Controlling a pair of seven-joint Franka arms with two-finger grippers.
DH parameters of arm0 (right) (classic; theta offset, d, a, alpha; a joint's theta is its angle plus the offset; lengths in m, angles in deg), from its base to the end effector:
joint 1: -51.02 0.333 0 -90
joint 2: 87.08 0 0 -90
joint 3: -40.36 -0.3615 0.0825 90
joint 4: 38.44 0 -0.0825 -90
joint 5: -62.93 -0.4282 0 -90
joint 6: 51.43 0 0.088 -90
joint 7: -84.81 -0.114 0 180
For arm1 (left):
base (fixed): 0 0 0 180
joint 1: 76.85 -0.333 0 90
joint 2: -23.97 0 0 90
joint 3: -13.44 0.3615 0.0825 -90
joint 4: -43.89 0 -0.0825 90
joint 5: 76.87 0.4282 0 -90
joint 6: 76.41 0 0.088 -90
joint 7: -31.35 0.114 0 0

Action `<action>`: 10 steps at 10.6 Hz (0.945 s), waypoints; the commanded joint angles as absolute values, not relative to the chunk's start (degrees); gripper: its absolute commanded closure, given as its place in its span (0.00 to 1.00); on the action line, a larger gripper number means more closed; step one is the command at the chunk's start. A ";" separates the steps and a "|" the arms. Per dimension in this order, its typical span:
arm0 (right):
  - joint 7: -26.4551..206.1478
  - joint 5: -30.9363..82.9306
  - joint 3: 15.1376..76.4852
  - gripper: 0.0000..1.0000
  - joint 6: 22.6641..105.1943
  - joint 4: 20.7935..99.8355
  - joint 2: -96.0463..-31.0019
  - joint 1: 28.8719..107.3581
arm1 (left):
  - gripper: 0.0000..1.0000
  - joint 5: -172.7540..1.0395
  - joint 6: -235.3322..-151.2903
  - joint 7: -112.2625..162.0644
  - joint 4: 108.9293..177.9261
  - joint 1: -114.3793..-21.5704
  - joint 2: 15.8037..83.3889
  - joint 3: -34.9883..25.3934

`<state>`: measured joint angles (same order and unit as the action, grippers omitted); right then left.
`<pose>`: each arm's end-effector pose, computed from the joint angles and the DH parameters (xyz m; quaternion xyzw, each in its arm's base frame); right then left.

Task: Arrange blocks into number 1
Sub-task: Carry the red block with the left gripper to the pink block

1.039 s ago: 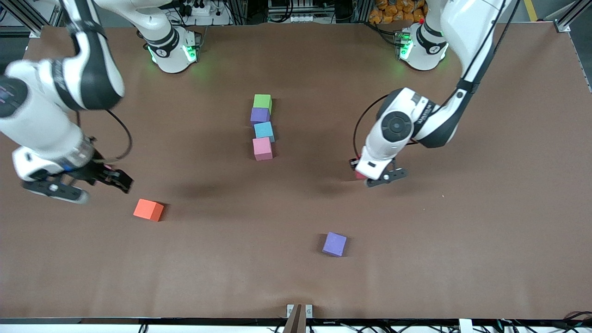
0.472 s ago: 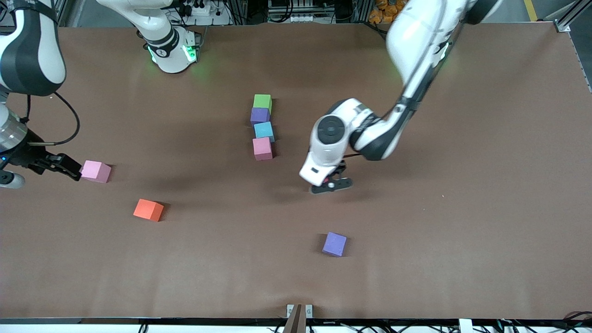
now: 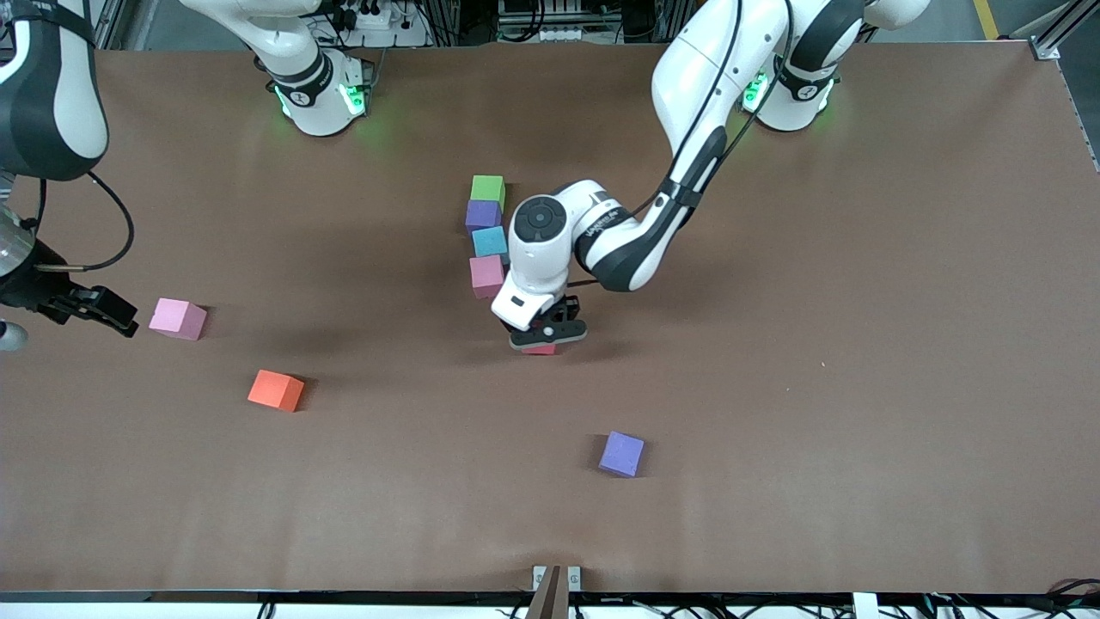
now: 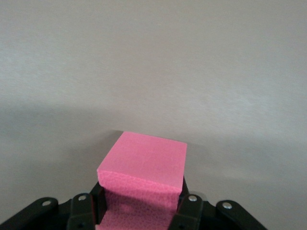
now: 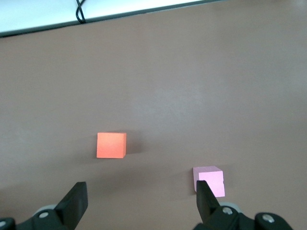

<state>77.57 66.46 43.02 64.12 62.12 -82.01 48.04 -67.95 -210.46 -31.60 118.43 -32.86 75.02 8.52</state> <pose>0.6516 -0.0673 0.5529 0.9907 -0.1007 0.0869 0.0297 0.5641 -0.6135 0.2159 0.9926 0.0906 0.0654 0.0471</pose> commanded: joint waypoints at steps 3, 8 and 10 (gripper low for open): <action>78.66 62.33 39.75 0.00 50.29 55.43 -86.53 47.15 | 1.00 -66.67 -214.57 -37.80 116.58 -28.87 75.92 9.75; 77.87 61.88 37.29 0.00 39.38 53.49 -89.19 51.80 | 1.00 -66.84 -215.63 -37.56 116.58 -27.63 75.92 9.40; 78.66 61.79 36.58 0.00 38.57 54.62 -90.50 50.76 | 1.00 -66.85 -215.72 -37.90 116.49 -27.54 76.27 9.40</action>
<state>77.77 62.60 36.78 39.19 53.48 -89.02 52.17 -67.95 -215.19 -36.76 117.79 -28.07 75.29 8.86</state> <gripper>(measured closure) 0.000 0.436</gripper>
